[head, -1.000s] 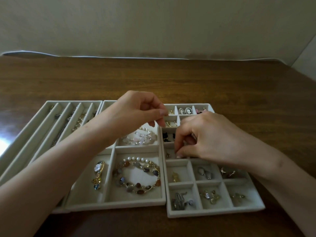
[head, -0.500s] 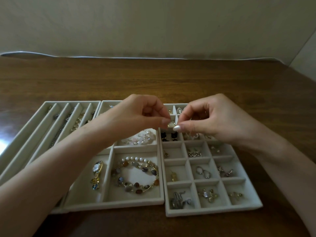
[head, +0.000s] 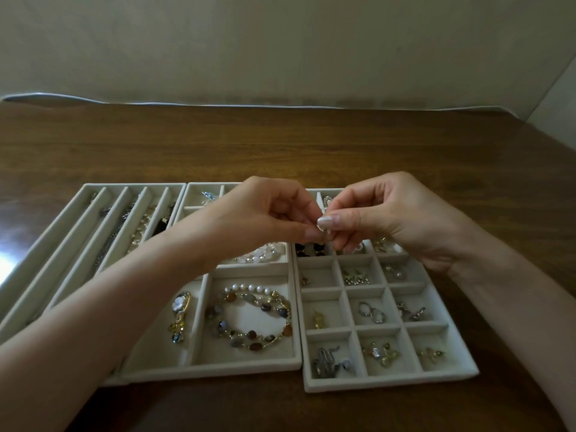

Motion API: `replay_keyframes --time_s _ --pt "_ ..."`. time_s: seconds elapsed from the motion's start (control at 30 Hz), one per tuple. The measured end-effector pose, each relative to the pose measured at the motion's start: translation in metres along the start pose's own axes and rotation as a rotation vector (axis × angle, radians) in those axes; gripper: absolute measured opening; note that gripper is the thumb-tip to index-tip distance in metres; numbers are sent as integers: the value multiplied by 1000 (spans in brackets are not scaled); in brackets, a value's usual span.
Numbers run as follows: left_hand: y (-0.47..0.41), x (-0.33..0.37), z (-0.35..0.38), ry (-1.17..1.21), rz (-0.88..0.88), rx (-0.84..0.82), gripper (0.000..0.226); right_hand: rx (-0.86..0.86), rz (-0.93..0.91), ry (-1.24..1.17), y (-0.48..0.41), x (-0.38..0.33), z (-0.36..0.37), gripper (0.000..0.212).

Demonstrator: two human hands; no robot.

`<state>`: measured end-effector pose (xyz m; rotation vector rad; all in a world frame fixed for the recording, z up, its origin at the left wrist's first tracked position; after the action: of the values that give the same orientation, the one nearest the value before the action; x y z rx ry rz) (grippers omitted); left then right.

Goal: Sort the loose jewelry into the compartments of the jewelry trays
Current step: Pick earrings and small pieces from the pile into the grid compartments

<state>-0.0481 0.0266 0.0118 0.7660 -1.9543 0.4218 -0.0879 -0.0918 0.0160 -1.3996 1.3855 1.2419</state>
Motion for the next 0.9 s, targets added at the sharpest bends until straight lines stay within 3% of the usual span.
replay_keyframes --time_s 0.1,0.27,0.53,0.9 --pt "-1 1 -1 -25 32 34 23 -12 26 -53 -1 2 2 19" --pt "-1 3 -3 -94 73 73 9 -13 63 -133 -3 6 0 20" --pt "-2 1 -4 -126 78 84 6 -81 46 -163 -2 5 1 18" --pt "2 5 -3 90 37 -4 18 -41 -27 -219 -4 1 -6 15"
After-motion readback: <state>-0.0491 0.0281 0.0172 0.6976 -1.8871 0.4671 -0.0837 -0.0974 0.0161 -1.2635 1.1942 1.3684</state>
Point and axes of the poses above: each hand's wrist, its own y-axis away from the middle knuckle, its own z-axis out of the palm, x = y × z, the point moved 7 cm from there along -y, towards the middle knuckle, and after that the axes turned 4 degrees about -y, right-handed, at the moved point
